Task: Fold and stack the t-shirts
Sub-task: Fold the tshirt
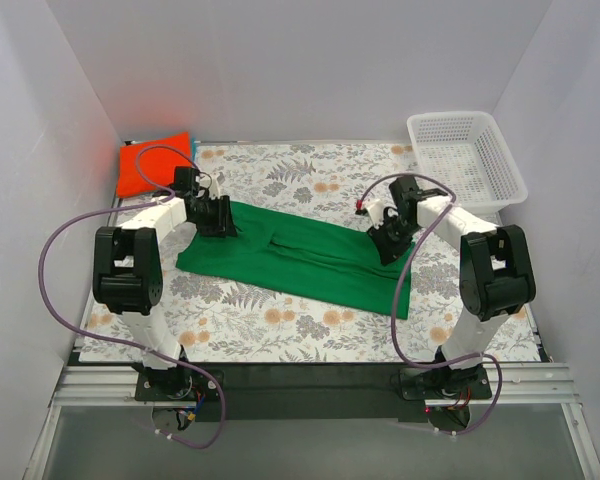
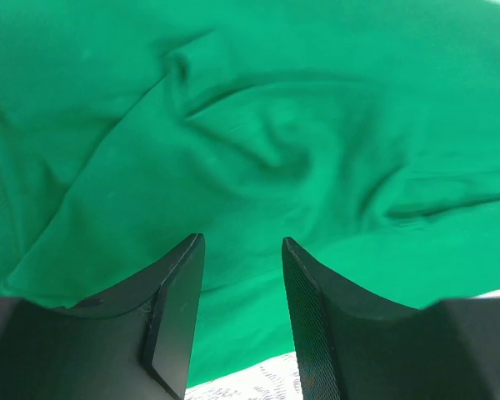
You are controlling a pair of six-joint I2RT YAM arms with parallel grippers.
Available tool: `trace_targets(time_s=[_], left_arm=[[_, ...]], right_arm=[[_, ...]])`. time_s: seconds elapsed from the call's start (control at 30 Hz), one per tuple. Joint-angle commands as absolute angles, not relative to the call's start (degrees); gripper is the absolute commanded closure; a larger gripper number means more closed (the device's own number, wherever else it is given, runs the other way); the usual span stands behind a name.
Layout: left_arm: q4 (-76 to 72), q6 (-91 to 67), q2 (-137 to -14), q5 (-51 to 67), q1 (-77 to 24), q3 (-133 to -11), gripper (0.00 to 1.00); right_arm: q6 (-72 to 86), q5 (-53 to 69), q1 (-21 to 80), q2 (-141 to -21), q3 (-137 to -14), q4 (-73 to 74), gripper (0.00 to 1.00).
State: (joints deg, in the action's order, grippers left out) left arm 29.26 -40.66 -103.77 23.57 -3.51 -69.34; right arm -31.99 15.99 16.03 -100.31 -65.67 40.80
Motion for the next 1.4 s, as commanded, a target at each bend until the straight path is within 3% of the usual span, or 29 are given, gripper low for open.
trace_targets(time_s=[0.0, 0.23, 0.57, 0.6, 0.73, 0.83, 0.87, 0.97, 1.13, 1.37], left_arm=[[30.67, -38.94, -103.53, 19.34, -3.34, -69.26, 0.59], [31.37, -38.14, -109.23, 18.01, -3.6, -71.71, 0.58], [33.04, -37.0, -118.46, 17.31, -6.32, -78.65, 0.58], [34.18, -36.65, -122.39, 17.58, -7.46, -85.62, 0.58], [36.03, -35.07, -129.96, 16.17, -7.82, -97.78, 0.57], [44.19, -32.44, -141.21, 15.47, -7.74, -119.65, 0.57], [46.56, -31.39, -145.68, 16.16, -7.73, -129.89, 0.55], [45.98, -30.93, -146.44, 19.24, -7.65, -138.06, 0.47], [34.21, -32.95, -130.55, 22.49, -7.65, -121.14, 0.36], [31.2, -40.68, -115.67, 26.8, -7.73, -99.16, 0.39]], right_arm=[[-33.13, 15.82, 14.06, -101.41, -74.96, 43.77, 0.74], [-34.8, 14.77, 14.06, -108.36, -77.17, 44.21, 0.74], [-38.49, 8.79, 12.57, -111.45, -70.32, 41.49, 0.77], [-39.8, 9.75, 12.13, -107.96, -63.96, 41.66, 0.77], [-40.51, 11.42, 15.88, -103.91, -57.5, 42.01, 0.77], [-39.55, 13.09, 22.55, -100.47, -51.43, 41.84, 0.77], [-39.12, 14.23, 24.68, -99.85, -50.55, 41.92, 0.77], [-37.71, 19.13, 31.98, -96.51, -49.48, 43.85, 0.76], [-37.79, 26.19, 34.45, -91.24, -54.22, 47.99, 0.74], [-36.3, 23.91, 32.35, -95.09, -62.83, 47.2, 0.74]])
